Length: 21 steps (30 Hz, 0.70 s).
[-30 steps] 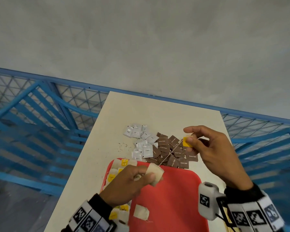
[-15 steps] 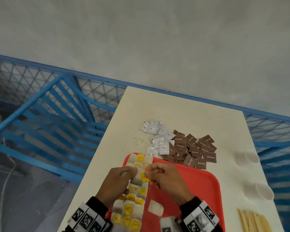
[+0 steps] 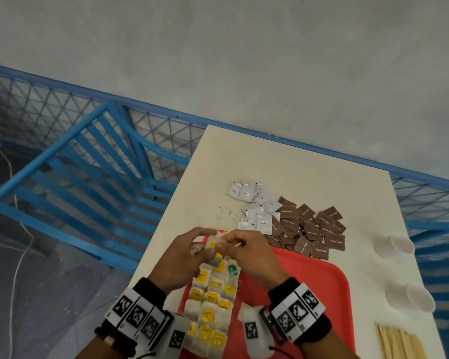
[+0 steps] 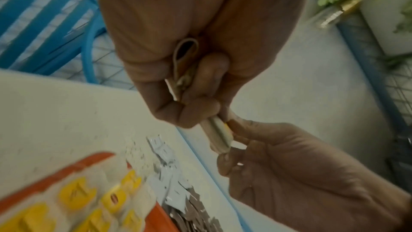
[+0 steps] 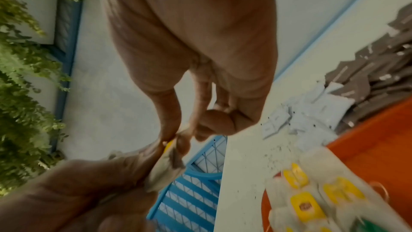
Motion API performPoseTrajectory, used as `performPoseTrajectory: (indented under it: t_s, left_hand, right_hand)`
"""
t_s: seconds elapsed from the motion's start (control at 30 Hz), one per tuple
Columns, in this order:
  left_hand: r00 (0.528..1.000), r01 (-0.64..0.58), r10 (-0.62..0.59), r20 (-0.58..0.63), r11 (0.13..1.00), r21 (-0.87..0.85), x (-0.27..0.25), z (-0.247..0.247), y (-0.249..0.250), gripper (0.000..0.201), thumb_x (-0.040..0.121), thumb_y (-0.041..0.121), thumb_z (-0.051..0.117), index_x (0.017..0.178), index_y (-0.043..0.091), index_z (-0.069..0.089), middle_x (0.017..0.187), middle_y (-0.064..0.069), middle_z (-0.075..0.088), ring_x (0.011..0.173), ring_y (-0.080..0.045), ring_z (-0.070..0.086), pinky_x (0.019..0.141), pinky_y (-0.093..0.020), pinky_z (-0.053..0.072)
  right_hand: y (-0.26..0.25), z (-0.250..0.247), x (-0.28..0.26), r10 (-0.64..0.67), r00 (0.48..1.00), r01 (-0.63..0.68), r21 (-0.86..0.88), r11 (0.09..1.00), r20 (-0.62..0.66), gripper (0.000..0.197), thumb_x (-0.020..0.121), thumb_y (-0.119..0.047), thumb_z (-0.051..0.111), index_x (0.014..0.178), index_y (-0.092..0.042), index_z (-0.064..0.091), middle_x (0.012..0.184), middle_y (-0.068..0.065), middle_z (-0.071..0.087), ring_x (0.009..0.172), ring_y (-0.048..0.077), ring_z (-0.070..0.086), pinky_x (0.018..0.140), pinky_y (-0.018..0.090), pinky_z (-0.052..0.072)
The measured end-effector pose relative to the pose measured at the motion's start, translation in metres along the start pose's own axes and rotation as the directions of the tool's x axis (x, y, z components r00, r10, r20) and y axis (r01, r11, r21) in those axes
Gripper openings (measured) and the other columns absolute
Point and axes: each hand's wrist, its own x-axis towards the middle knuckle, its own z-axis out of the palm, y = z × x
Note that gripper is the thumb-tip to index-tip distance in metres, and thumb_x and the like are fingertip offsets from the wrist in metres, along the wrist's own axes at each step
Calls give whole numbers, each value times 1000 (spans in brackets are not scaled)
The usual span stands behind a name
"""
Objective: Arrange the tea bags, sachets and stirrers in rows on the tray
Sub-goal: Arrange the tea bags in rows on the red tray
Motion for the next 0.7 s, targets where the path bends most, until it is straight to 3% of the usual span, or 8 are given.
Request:
performPoseTrajectory:
  t_s: [0.07, 0.2, 0.3, 0.4, 0.53, 0.63, 0.7]
  left_hand:
    - [1000, 10, -9, -18, 998, 58, 3, -3, -2, 19, 91, 17, 70, 107, 24, 63, 57, -2, 57, 53, -17, 48, 47, -30, 45]
    - [998, 66, -65, -20, 997, 37, 1, 1, -20, 16, 90, 14, 71, 101, 17, 60, 58, -2, 57, 50, -12, 45, 46, -28, 43]
    - [996, 91, -89, -21, 990, 112, -6, 3, -42, 15, 88, 17, 72, 99, 21, 62, 61, 0, 61, 48, -5, 47, 50, -18, 41]
    - [995, 92, -98, -2, 936, 340, -14, -3, -74, 9, 89, 21, 69, 90, 30, 68, 82, 10, 73, 74, 1, 63, 68, -19, 46]
    - [983, 121, -172, 62, 866, 485, -26, 0, -115, 16, 87, 31, 59, 95, 36, 72, 99, 19, 72, 94, -3, 63, 85, -33, 52]
    - [971, 151, -227, 80, 834, 531, -28, 8, -124, 24, 81, 42, 49, 100, 47, 63, 107, 18, 65, 104, -8, 58, 90, -32, 49]
    - [963, 145, -247, 109, 812, 565, -27, 14, -124, 31, 80, 46, 46, 107, 44, 60, 111, 15, 61, 106, -10, 57, 91, -32, 47]
  right_hand:
    - [0, -1, 5, -58, 998, 60, -85, 995, 24, 7, 84, -21, 77, 80, -16, 74, 65, -9, 63, 60, 1, 55, 60, 16, 43]
    - [12, 5, 6, -79, 993, 92, -153, 984, 91, 4, 87, -15, 73, 85, -12, 72, 62, -12, 61, 56, -2, 54, 58, 15, 44]
    - [38, 9, 6, -30, 995, 50, -216, 975, 93, 5, 91, -13, 67, 86, -12, 65, 51, -13, 55, 56, 8, 56, 55, 23, 44]
    - [72, 19, 4, -12, 997, 33, -312, 949, 71, 12, 90, -9, 63, 84, -18, 60, 56, -7, 52, 55, 10, 50, 56, 32, 47]
    - [98, 34, 1, 41, 996, -10, -387, 922, 73, 38, 88, 1, 59, 72, -31, 48, 57, -8, 43, 48, 3, 43, 50, 16, 39]
    - [108, 39, 1, 9, 1000, 3, -416, 910, 26, 27, 85, -2, 59, 69, -19, 45, 59, -9, 39, 51, 6, 42, 49, 13, 33]
    - [114, 39, 2, 35, 999, -21, -412, 911, 25, 17, 85, -4, 60, 74, -8, 48, 59, -8, 40, 51, 6, 42, 49, 14, 32]
